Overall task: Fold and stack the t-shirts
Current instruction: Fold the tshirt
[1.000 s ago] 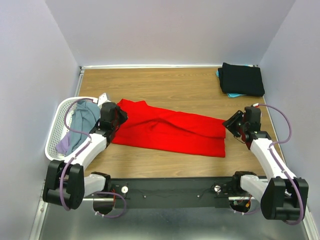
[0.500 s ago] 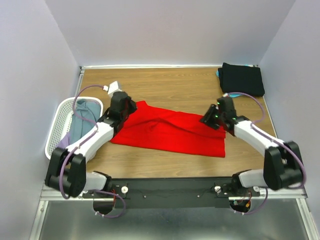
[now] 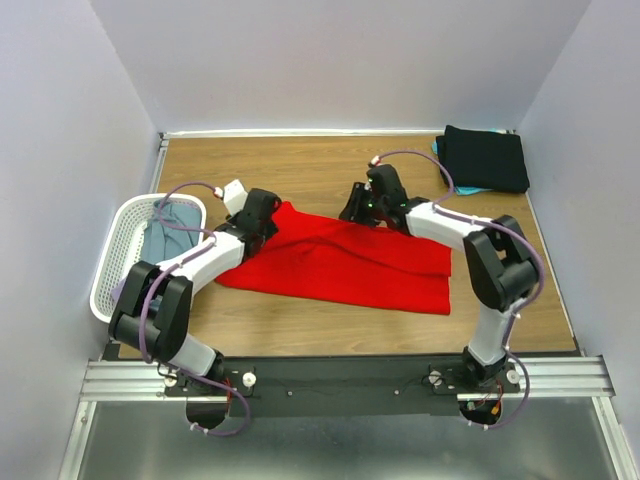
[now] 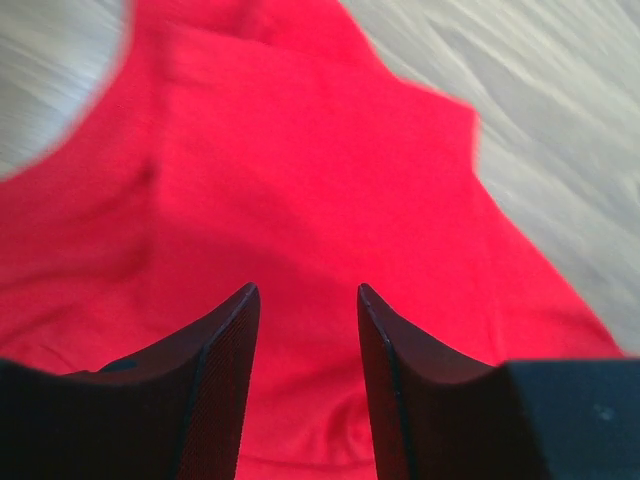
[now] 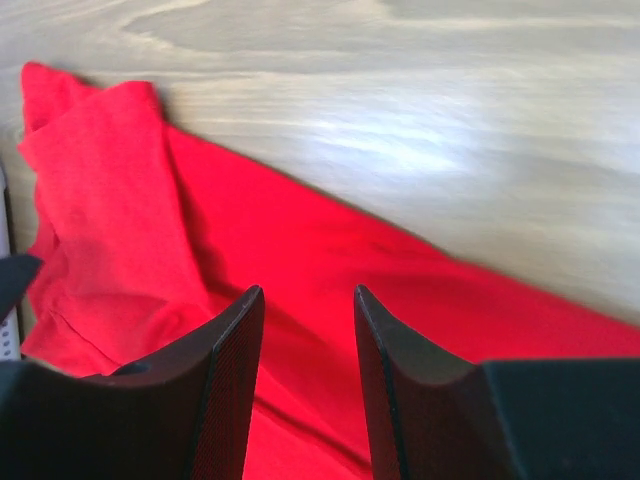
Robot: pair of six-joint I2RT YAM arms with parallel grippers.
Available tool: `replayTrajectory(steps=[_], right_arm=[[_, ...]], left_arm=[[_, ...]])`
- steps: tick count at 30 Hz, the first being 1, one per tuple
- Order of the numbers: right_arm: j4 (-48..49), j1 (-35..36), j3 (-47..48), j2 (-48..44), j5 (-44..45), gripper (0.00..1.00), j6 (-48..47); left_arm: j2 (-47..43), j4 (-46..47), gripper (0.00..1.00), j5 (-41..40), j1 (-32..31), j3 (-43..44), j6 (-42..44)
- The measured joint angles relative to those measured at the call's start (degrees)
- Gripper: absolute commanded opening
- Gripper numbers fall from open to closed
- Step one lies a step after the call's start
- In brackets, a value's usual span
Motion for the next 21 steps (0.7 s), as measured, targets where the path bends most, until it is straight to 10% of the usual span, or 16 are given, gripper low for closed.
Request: replayTrajectory(steps=[21], right_arm=[[0.9,5.8,14.4,15.1,-7.2,0.48,-4.7]], left_arm=[[2.5,5.7,0.62,4.1,13.3,-4.3,-0.2]])
